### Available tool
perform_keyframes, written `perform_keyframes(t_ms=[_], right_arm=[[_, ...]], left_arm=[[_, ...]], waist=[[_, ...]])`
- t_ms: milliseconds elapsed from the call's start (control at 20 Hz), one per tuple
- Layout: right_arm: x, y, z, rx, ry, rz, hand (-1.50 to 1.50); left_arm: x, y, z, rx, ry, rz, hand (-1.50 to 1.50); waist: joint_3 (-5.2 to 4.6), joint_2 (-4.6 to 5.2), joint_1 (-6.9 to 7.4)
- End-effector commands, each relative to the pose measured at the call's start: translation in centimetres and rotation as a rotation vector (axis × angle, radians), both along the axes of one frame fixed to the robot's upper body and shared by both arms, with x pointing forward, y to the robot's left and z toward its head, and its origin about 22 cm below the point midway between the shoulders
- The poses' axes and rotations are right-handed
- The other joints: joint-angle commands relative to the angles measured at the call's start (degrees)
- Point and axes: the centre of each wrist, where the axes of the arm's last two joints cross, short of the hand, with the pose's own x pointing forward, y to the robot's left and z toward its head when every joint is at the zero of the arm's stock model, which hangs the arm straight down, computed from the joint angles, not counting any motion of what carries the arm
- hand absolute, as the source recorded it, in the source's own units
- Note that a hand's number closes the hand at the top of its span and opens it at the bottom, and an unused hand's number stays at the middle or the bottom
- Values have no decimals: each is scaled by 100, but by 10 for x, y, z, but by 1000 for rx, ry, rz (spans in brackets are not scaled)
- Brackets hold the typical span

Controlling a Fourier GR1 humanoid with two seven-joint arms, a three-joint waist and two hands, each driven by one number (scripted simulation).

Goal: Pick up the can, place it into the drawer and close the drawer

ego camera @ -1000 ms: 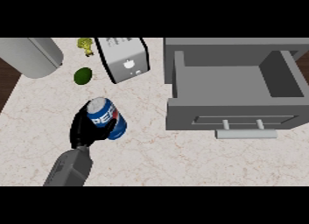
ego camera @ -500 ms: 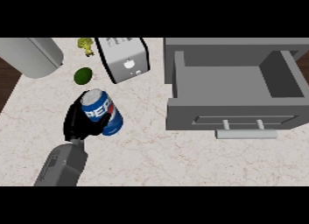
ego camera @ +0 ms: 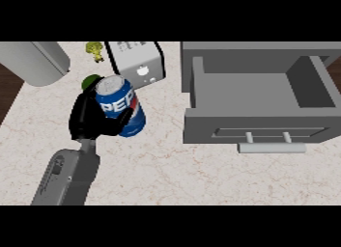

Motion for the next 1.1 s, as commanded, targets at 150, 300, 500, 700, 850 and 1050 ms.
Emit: perform_keyframes(t_ms=[150, 300, 500, 700, 850, 1050], right_arm=[[5, 2, 5, 11, -27, -10, -150], [-9, 3, 5, 22, 4, -10, -150], [-8, 2, 2, -3, 12, -5, -150], [-8, 8, 1, 12, 1, -3, -150], [-1, 3, 3, 20, 4, 17, -150], [17, -8, 18, 28, 0, 5, -150]], left_arm=[[12, -25, 71, 33, -21, -3, 150], [18, -46, 76, 32, -47, -15, 150], [25, -59, 104, 70, -64, -20, 150], [41, -72, 131, 77, -75, -28, 150], [58, -69, 136, 68, -60, -39, 150], [56, -122, 157, 80, -70, -40, 150]], waist=[[-1, 10, -7], [-2, 10, -40], [0, 7, -36], [1, 6, -84], [-2, 20, -53], [-2, 25, -88]])
